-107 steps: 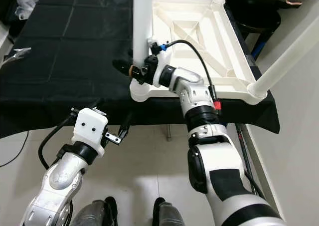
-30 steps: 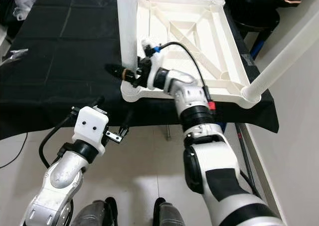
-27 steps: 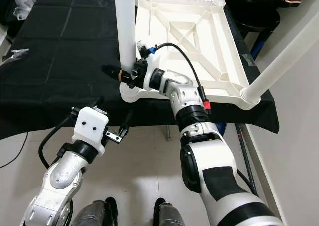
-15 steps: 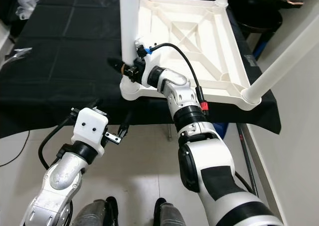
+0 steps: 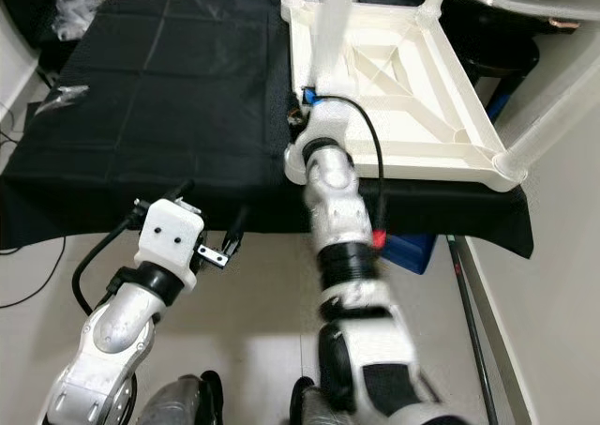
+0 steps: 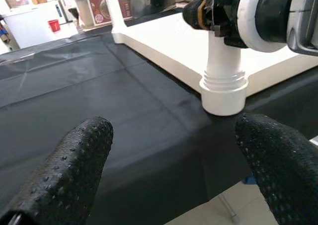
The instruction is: Building children table
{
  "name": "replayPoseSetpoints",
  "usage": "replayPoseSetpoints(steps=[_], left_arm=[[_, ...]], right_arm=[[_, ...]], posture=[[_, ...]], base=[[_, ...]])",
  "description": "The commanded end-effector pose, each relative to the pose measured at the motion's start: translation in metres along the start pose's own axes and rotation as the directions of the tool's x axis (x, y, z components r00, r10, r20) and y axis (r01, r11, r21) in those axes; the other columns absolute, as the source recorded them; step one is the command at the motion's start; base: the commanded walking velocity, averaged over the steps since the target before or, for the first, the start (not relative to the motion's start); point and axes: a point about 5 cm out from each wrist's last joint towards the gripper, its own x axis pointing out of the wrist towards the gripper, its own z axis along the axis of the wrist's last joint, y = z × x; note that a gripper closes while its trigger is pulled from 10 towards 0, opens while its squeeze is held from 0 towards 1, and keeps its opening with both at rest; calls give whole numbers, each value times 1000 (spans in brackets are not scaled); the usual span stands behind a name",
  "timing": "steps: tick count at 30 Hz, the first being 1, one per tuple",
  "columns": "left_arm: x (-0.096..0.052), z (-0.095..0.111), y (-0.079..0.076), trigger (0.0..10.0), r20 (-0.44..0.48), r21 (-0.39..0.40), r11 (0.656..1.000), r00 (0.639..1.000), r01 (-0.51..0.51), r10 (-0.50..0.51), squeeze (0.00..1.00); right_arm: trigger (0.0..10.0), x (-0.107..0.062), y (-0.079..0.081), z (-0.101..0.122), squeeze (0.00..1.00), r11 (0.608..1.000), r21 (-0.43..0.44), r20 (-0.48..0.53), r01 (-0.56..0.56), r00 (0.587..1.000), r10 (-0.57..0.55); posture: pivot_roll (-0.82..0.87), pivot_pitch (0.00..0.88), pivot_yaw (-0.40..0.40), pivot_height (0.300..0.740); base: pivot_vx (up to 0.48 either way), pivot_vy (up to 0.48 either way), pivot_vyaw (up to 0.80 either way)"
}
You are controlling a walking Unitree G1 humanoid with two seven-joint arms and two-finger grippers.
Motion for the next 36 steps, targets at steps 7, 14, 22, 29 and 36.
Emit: replayPoseSetpoints(steps=[7, 14, 22, 29, 36], left_arm=[[-3, -3, -1, 10000, -14, 2, 1000, 1000, 0, 0, 0], [-4, -4, -2, 10000, -19, -2, 1000, 1000, 4, -4, 0], [-6, -6, -7, 10000, -29, -31, 999, 999, 39, -40, 0], [-6, -6, -11, 10000, -27, -44, 997, 998, 60, -62, 0], [-15, -11, -12, 10000, -52, -50, 996, 995, 80, -83, 0]], right_arm=[[10000, -28, 43, -18, 0, 992, 120, -111, 23, 994, -10], [10000, -26, 41, -12, 1000, 986, 75, -67, -146, 986, 151], [10000, -26, 21, -10, 0, 755, -16, -129, -656, 750, 649], [10000, -20, -3, -5, 0, 510, -57, -214, -858, 510, 833], [10000, -2, 7, 7, 0, 350, -30, -249, -936, 346, 905]], posture=[[190, 206, -77, 740], [185, 208, -77, 740], [180, 211, -77, 740], [181, 209, -77, 740], [204, 203, -74, 740]], base=[[0, 0, 0], [0, 0, 0], [0, 0, 0], [0, 0, 0], [0, 0, 0]])
